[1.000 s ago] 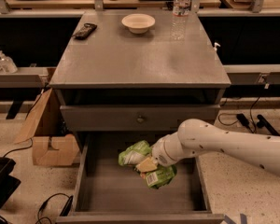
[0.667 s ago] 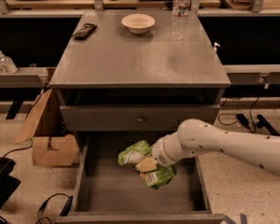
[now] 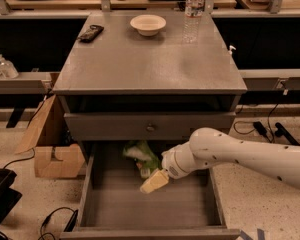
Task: Place green rice chip bag into middle drawer
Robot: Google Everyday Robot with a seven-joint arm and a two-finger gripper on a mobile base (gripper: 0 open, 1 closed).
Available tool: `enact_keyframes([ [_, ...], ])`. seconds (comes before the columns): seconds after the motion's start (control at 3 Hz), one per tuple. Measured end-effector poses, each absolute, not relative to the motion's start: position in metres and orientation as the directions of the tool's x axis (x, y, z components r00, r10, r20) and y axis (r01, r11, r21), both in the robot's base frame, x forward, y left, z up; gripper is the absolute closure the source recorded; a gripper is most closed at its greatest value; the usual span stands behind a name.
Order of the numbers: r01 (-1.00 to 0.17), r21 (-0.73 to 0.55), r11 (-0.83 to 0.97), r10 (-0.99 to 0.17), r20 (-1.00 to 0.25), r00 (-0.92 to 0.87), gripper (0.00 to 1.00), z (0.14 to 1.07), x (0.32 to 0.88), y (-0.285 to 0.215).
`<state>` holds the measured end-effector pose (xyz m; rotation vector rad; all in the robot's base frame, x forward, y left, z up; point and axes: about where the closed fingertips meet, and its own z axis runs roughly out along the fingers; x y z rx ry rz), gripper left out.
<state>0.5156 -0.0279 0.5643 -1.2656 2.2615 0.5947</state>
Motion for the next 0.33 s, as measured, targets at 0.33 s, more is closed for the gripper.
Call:
enact_keyframes([
  [0.33, -0.867, 0.138, 0.478, -0.66, -0.596, -0.458, 0.0, 0.5643, 0.5156, -0.0279],
])
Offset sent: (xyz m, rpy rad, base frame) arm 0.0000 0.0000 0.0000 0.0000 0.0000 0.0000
